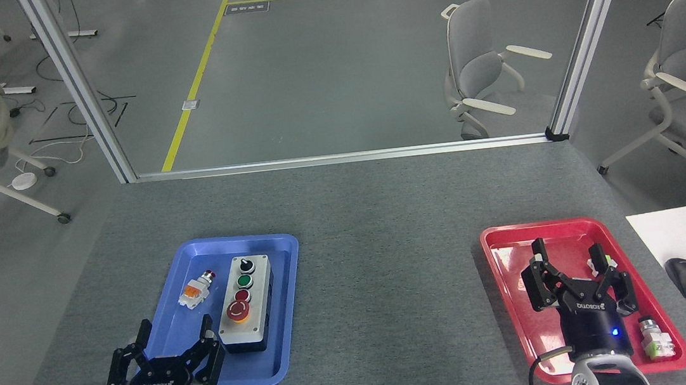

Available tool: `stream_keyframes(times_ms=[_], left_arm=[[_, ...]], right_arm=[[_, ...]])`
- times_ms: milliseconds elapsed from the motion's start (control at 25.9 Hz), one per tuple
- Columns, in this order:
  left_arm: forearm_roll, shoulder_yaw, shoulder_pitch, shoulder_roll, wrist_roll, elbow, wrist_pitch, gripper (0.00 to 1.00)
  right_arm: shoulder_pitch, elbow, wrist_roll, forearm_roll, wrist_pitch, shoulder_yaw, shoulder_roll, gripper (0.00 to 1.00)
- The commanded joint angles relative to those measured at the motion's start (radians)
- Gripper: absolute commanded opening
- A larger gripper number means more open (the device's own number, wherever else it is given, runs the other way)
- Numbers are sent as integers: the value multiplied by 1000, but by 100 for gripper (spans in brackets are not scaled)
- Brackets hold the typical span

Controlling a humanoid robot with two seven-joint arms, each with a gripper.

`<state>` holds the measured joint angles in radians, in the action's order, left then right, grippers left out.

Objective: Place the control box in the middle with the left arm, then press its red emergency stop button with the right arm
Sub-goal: 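Move the left gripper to the gray control box and grasp it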

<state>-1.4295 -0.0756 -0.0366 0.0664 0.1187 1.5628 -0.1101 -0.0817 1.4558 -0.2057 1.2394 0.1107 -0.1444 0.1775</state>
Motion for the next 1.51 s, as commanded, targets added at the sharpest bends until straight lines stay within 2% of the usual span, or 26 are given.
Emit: stream_keyframes(times_ms=[0,155,309,464,657,812,1083,1354,1470], left_arm=[[-12,8,-37,-43,7,13,-3,99],[-54,88,-39,-45,10,-3,36,99],[-158,198,-31,-59,4,-52,168,99],[-164,264,3,-68,1,-124,247,99],[-166,264,110,-91,-7,-290,294,99],[-163,264,167,-89,-7,-397,328,99],[-157,257,193,-83,-8,-417,331,99],[-138,254,257,-83,-54,-497,331,99],[-128,254,285,-89,-54,-534,329,99]], right_arm=[[-1,0,0,0,0,6,-3,99],[-1,0,0,2,1,14,-10,99],[-3,-2,3,2,1,16,-9,99],[-1,-2,8,2,3,16,-6,99],[-1,-3,106,3,12,16,5,99],[-1,-3,117,2,24,14,11,99],[-3,-6,114,2,24,11,14,99],[-9,-6,105,-3,18,3,25,99],[-15,-6,49,-69,3,-7,25,99]])
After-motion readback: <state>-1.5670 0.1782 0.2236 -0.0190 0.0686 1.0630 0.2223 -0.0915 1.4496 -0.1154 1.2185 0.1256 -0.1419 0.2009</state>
